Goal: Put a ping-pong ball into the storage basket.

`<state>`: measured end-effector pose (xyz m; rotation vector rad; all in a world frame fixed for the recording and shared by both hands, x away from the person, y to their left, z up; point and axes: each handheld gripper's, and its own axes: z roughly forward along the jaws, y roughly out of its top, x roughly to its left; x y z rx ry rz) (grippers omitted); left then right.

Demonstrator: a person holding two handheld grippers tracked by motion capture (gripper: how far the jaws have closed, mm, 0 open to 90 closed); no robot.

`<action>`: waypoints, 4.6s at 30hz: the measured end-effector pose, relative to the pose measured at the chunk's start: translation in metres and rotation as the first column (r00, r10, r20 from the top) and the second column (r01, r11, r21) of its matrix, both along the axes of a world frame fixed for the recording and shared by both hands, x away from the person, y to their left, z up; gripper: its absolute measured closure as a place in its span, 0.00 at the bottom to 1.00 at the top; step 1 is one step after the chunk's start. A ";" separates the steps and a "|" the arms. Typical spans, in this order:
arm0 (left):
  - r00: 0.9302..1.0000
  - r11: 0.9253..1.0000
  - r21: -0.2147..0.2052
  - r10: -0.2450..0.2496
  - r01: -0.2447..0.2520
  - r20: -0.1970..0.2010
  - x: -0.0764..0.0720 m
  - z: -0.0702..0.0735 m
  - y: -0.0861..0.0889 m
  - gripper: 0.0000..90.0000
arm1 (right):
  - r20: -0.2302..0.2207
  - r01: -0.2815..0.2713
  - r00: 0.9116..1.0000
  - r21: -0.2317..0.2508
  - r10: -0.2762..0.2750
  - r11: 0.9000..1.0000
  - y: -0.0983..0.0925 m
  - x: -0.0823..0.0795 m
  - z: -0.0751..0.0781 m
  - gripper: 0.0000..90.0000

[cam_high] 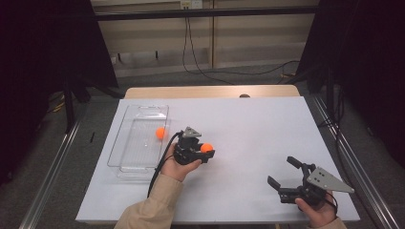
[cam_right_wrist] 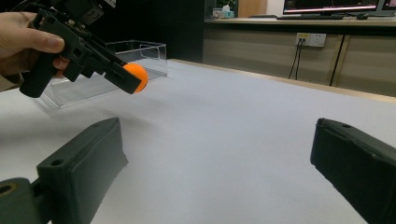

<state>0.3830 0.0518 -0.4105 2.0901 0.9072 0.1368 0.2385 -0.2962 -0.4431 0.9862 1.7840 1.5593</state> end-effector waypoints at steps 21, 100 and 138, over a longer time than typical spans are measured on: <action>1.000 1.000 -0.009 0.029 -0.029 0.008 -0.004 0.004 0.013 0.56 | 0.002 -0.004 1.000 0.000 0.004 1.000 0.000 0.000 0.000 0.02; 0.992 0.992 -0.047 0.122 -0.121 0.019 -0.001 0.026 0.059 0.56 | 0.000 -0.012 1.000 -0.008 0.012 1.000 0.002 0.002 0.000 0.02; 0.989 0.987 -0.061 0.150 -0.149 0.006 0.002 0.033 0.072 0.56 | 0.001 -0.001 1.000 -0.007 0.001 1.000 0.000 -0.001 0.000 0.03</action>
